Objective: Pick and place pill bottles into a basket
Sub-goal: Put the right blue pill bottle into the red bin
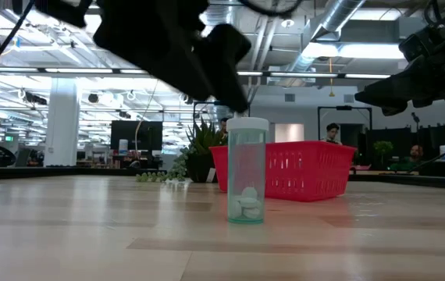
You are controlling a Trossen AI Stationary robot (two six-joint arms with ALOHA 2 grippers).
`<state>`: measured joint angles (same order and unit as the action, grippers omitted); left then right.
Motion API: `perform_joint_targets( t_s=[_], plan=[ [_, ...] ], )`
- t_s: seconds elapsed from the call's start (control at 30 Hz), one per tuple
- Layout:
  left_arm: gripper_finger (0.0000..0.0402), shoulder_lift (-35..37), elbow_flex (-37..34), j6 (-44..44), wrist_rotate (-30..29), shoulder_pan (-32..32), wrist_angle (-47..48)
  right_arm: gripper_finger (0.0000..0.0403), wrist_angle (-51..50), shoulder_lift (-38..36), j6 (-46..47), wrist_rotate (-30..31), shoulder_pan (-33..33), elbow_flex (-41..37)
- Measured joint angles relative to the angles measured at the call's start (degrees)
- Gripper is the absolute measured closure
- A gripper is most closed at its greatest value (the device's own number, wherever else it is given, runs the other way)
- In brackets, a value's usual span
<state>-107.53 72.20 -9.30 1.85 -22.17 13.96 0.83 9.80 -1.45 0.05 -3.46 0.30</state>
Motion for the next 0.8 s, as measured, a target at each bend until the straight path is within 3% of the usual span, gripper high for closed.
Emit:
perform_joint_targets(
  t_s=[0.17, 0.8],
  plan=[
    [0.0163, -1.64, 0.00, 1.05, 3.11, 0.02, -1.51, 0.0230, -0.16, 0.46, 0.00, -0.01, -0.02, 0.00],
    [0.0163, -4.47, 0.07, 0.76, 4.37, 1.17, -8.87, 0.0230, -0.16, 0.75, 0.00, -0.01, -0.01, 0.00]
  ],
)
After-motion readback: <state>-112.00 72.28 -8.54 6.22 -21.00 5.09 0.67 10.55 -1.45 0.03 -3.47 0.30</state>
